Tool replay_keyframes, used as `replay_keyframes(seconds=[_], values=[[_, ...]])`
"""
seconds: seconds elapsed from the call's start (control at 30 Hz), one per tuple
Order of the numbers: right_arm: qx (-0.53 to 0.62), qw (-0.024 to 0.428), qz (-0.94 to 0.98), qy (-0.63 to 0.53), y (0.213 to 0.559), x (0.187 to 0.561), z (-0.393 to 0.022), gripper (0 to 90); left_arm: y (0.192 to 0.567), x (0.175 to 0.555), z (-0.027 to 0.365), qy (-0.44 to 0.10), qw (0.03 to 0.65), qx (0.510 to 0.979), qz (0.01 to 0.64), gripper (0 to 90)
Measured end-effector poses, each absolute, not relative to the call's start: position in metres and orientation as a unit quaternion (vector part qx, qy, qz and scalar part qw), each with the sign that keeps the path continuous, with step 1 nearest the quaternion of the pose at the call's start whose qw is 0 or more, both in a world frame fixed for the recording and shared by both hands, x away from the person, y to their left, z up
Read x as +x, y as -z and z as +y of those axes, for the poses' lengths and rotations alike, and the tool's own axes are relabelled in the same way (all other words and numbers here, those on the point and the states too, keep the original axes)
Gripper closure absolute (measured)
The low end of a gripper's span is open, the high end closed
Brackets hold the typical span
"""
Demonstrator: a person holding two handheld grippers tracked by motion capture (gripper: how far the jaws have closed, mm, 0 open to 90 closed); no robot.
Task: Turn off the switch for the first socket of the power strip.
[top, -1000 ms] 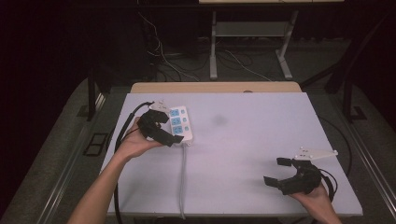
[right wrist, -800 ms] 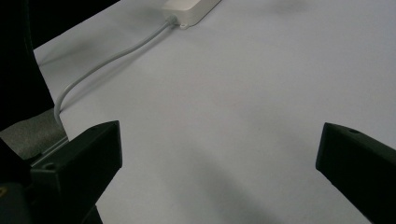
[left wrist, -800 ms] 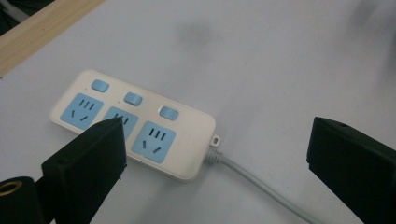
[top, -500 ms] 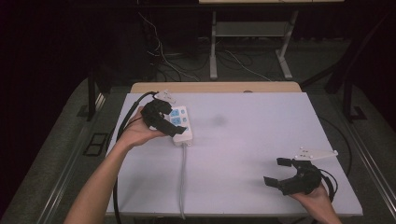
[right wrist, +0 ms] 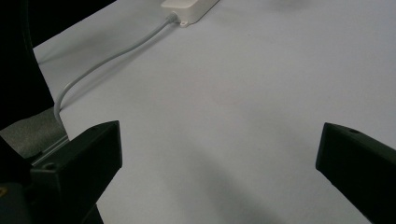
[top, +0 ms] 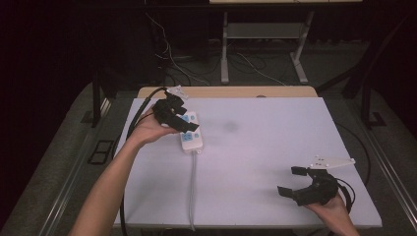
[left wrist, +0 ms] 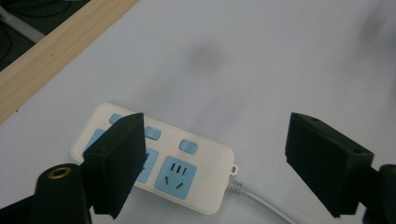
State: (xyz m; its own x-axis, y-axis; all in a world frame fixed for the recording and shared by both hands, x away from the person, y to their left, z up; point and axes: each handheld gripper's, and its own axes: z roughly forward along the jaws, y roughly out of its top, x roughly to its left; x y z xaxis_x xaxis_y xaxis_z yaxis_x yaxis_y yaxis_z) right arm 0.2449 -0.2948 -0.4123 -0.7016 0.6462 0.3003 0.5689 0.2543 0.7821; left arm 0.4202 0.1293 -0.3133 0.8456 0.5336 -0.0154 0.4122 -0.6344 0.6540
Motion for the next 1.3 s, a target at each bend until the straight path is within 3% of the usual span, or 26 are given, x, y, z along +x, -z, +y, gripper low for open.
replay_keyframes(seconds=[0.17, 0.73, 0.93, 1.3], values=[[0.386, 0.041, 0.790, -0.475, 0.413, 0.246, -0.296, 0.2, 0.317, 0.429, 0.132, -0.083, 0.347, 0.894, 0.270, 28.7], [0.385, 0.040, 0.791, -0.474, 0.414, 0.246, -0.296, 0.2, 0.335, 0.450, 0.139, -0.057, 0.352, 0.886, 0.295, 77.3], [0.384, 0.039, 0.792, -0.472, 0.415, 0.246, -0.296, 0.2, 0.345, 0.456, 0.136, -0.048, 0.340, 0.893, 0.292, 88.8], [0.386, 0.039, 0.794, -0.468, 0.416, 0.246, -0.297, 0.2, 0.366, 0.464, 0.125, -0.035, 0.319, 0.902, 0.290, 89.2]])
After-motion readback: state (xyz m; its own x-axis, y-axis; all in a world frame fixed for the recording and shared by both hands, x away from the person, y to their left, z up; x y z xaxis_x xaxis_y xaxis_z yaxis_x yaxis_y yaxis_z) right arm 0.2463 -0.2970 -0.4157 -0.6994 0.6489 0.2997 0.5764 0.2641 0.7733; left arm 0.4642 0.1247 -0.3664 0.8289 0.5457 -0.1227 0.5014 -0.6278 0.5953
